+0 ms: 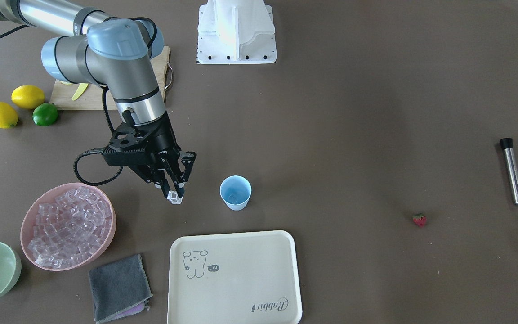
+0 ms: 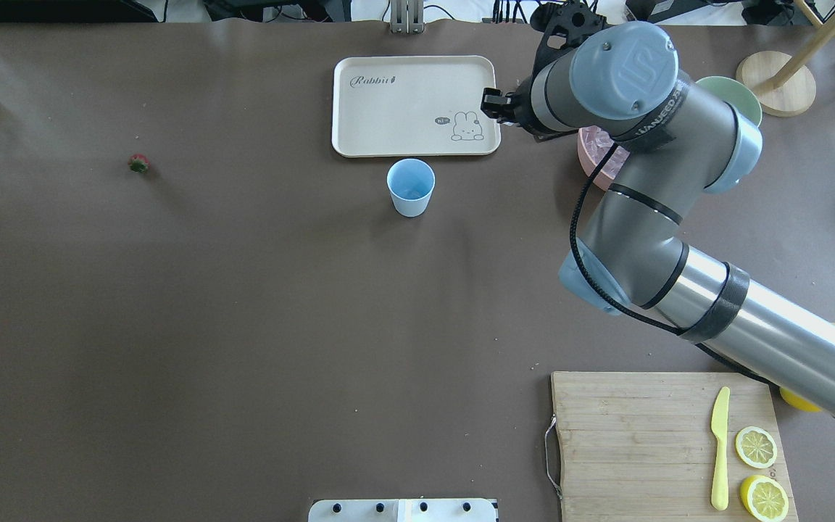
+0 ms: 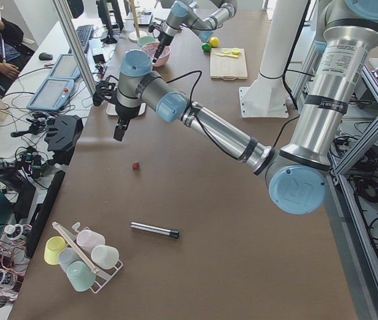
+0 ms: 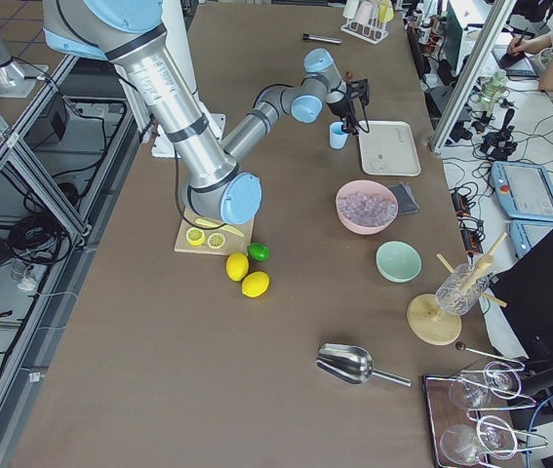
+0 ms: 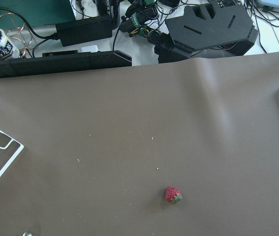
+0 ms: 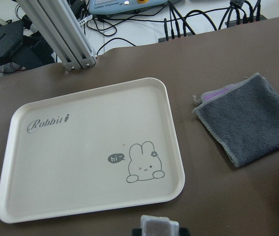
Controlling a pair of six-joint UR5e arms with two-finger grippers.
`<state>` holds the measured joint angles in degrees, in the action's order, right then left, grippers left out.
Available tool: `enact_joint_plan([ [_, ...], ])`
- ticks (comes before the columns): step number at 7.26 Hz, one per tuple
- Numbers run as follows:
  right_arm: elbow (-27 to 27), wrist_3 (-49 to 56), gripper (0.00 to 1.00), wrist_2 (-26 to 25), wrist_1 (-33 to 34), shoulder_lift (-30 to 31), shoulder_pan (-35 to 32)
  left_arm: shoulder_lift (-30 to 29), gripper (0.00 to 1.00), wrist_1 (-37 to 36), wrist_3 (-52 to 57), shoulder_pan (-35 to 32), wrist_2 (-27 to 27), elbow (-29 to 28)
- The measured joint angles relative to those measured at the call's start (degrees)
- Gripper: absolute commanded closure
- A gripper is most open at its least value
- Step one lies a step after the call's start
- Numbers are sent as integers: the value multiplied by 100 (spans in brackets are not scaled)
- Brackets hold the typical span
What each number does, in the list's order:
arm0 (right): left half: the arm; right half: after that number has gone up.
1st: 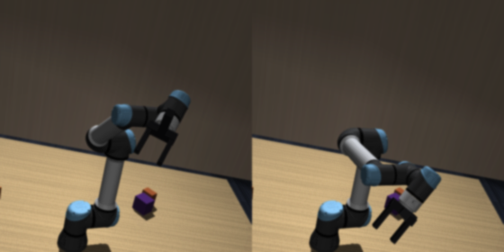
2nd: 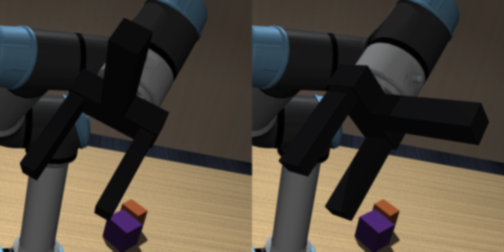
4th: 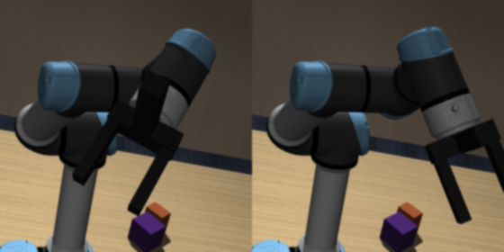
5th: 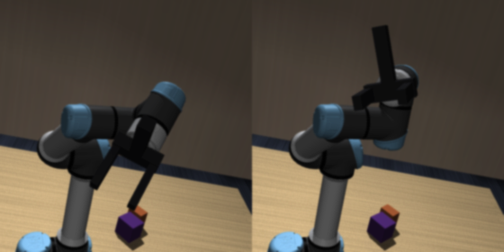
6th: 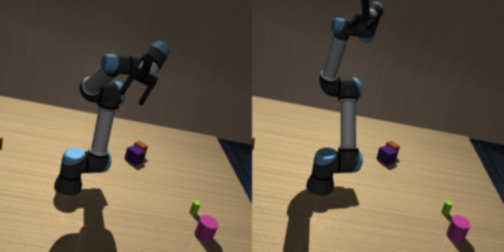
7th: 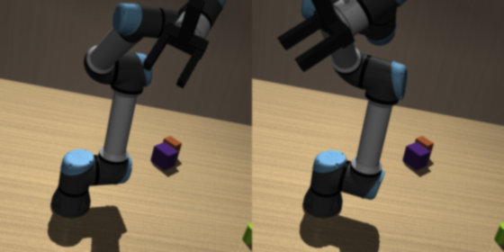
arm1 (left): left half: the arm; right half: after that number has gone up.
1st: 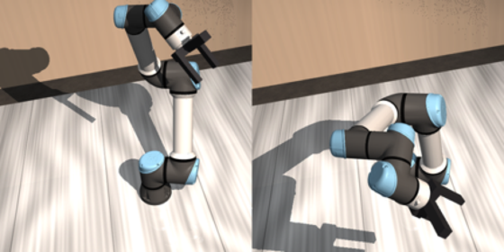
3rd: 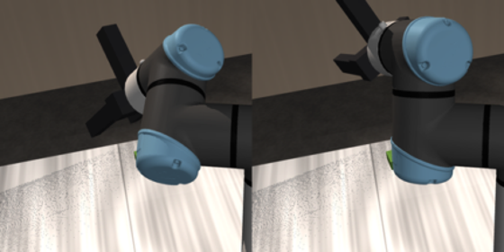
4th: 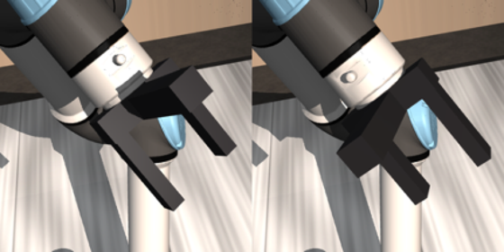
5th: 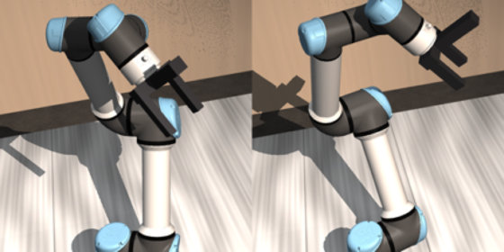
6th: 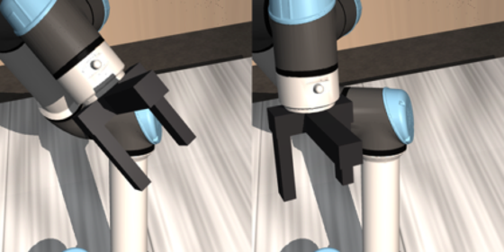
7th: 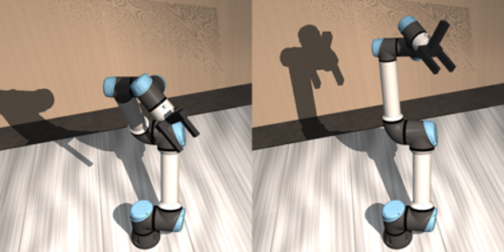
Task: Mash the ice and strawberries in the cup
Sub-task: 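Carry the ice cube with the right gripper over the light-blue cup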
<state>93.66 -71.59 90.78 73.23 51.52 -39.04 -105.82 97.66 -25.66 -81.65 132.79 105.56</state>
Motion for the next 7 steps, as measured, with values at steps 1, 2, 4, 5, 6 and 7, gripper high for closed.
enact_joint_plan([
  [1,-127,2,100,-310,4,-182,218,-4,2,-1,2,0,28,-11],
  [2,-290,5,100,-566,6,-379,413,-9,2,-1,4,0,37,-4],
  [4,-660,37,100,-937,1,-708,677,8,2,-1,1,0,42,19],
  [5,-854,60,100,-1041,-3,-852,749,16,2,1,2,0,41,7],
  [6,-1043,81,100,-1104,-27,-971,799,21,2,2,4,0,43,-7],
  [7,-1221,93,100,-1136,-103,-1039,840,24,2,2,4,-1,43,-16],
])
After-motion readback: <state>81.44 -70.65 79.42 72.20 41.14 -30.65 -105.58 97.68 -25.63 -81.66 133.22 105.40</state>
